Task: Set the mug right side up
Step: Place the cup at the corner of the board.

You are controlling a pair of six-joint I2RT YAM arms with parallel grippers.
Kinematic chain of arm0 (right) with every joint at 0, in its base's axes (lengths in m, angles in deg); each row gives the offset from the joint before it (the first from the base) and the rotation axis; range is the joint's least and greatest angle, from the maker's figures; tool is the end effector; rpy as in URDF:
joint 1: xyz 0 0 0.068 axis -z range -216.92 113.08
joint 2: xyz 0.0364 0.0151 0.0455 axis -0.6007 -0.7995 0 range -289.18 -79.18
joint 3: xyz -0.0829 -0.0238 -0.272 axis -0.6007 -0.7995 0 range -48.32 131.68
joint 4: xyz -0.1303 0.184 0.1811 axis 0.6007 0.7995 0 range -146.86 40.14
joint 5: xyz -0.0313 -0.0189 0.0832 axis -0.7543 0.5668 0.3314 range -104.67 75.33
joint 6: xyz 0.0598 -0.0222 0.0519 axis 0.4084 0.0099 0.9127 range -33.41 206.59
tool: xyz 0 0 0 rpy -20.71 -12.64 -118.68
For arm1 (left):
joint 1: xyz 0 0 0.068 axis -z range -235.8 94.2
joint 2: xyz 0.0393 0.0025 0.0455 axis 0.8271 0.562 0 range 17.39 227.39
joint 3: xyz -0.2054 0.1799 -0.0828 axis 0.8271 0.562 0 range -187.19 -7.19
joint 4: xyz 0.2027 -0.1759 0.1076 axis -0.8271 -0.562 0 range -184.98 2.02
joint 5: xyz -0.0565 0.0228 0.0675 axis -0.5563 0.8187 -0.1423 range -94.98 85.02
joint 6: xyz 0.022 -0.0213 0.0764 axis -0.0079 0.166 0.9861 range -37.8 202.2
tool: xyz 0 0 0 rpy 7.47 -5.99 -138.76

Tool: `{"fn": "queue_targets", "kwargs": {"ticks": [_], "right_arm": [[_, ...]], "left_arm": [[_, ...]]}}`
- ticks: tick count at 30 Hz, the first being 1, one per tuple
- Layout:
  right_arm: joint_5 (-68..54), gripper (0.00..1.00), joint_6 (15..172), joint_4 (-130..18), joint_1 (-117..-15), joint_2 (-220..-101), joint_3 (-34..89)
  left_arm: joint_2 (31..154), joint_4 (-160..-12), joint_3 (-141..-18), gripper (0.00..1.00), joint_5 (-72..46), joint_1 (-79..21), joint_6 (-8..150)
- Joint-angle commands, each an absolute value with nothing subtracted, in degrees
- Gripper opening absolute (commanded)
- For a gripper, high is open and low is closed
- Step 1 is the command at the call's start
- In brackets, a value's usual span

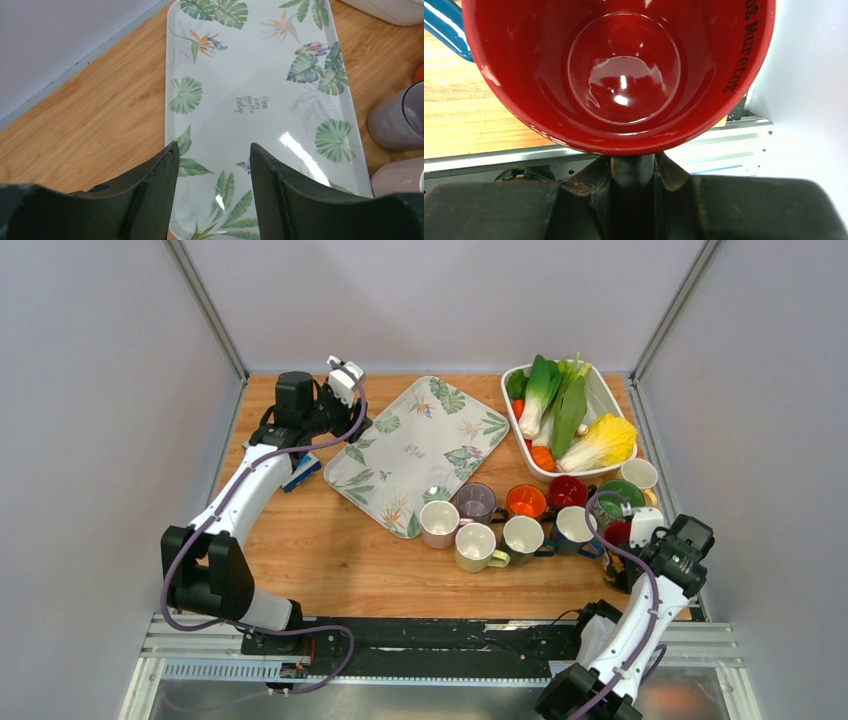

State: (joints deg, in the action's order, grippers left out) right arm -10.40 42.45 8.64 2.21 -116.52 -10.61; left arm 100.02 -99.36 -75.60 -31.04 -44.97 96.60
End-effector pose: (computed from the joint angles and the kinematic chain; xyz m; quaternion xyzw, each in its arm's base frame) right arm 0.1081 -0.0810 0.2115 -0.0507 0.9746 -0.1158 0.1850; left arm 0.3770 -0.1042 0.3190 0.2973 0.7783 -0.1746 0.5248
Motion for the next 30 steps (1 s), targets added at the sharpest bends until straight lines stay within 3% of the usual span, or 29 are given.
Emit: {"fn": "queue_targets", "kwargs": {"ticks": [1,16,17,20,22,30], "right_arm": [[-2.61,0.0,34.92,-0.09,7.78,-117.85,-9.63],[-1.69,0.01,22.69,-1.83,10.44,-120.63,-16.72],[-1.92,0.05,22.55,-1.88,10.45,-121.13,-17.03],[-4.66,0.3,22.47,-1.69,10.64,-124.21,-18.02],[-6.33,0.38,22.43,-1.58,11.07,-126.63,-17.88],[-6.3,0.51,21.85,-1.59,12.1,-128.62,-16.29]], "left_arm": [[100.72,-99.32,-78.02,0.62,-32.25,-45.2,97.27],[102.03,-100.03,-80.02,0.62,-31.64,-45.26,98.84],[102.03,-100.03,-79.99,0.62,-31.67,-45.21,98.84],[101.88,-99.9,-79.76,0.62,-31.69,-45.22,98.69],[101.69,-99.81,-79.52,0.62,-31.68,-45.22,98.66],[100.93,-98.77,-78.07,0.62,-32.09,-45.21,97.88]]}}
